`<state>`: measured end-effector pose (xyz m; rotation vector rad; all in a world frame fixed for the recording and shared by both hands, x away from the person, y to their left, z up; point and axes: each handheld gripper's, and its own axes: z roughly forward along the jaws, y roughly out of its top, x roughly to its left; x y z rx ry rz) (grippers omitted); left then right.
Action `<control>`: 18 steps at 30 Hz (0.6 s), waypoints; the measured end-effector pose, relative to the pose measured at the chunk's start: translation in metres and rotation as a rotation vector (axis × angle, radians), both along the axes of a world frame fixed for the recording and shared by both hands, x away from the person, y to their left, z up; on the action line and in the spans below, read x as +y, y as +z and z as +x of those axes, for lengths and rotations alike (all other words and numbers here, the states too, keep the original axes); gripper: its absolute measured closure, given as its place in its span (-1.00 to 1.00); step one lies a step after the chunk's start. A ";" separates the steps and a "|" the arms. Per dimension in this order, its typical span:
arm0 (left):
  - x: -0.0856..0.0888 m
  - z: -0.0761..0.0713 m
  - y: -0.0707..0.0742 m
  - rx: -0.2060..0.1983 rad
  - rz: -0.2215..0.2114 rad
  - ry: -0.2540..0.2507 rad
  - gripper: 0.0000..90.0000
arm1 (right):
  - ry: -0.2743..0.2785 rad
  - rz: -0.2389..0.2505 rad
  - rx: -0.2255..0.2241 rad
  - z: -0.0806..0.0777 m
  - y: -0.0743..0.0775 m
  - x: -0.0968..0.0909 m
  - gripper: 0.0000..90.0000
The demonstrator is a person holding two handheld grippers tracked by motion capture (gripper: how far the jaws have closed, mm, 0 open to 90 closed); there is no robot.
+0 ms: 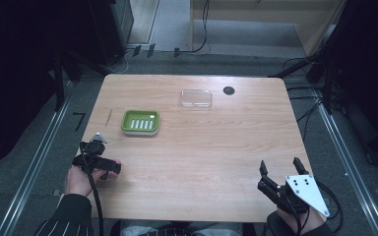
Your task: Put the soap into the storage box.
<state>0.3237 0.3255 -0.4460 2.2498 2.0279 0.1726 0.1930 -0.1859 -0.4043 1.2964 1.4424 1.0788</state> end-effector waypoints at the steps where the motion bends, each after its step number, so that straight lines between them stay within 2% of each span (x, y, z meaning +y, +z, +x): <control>1: 0.000 0.001 -0.001 -0.003 0.002 0.002 -1.00 | 0.000 0.000 -0.001 0.000 0.000 0.000 -0.72; 9: -0.002 0.008 -0.006 0.019 0.024 0.011 -1.00 | -0.001 0.001 -0.002 0.000 0.000 0.000 -0.72; 18: -0.003 0.009 -0.009 0.021 0.031 0.025 -1.00 | -0.001 0.003 -0.002 0.000 0.000 0.000 -0.72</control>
